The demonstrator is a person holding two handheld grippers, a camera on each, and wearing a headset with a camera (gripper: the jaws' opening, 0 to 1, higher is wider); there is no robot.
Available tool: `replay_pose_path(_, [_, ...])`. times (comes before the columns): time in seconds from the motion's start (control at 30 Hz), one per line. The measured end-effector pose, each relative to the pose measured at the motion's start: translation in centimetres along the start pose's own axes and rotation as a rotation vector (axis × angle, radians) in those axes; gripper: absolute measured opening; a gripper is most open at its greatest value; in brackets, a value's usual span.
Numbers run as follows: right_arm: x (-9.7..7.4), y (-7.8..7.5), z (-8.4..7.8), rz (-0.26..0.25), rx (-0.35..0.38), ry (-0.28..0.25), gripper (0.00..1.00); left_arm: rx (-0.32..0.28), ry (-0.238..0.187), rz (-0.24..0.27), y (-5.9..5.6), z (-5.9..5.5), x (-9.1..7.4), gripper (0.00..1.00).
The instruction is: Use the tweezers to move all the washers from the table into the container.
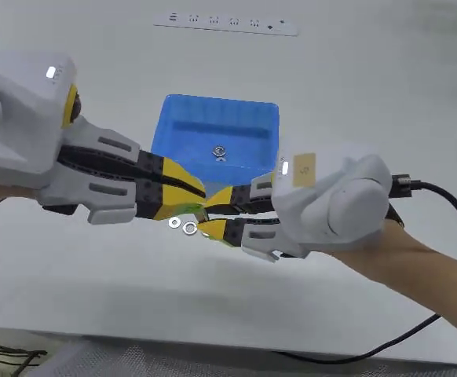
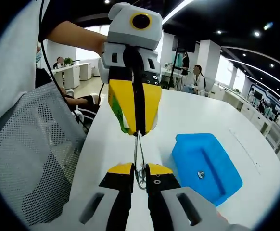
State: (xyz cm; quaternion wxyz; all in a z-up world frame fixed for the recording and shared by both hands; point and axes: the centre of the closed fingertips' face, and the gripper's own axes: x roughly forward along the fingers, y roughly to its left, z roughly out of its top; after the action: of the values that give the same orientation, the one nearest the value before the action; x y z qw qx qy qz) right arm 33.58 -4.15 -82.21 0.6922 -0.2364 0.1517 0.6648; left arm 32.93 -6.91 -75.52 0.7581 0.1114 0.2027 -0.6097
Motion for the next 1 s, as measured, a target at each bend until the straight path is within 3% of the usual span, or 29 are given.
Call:
replay_pose_path(0.57, [1.2,0.1,-1.5,0.023,0.020,0.022,0.11,-0.011,0.035,-0.012,0.5,-1.4,1.1,0.06])
replay_pose_path(1.0, [1.3,-0.4,-1.5,0.015,0.026,0.019,0.11,-0.009,0.023,-0.010,0.7,-0.7,1.7,0.06])
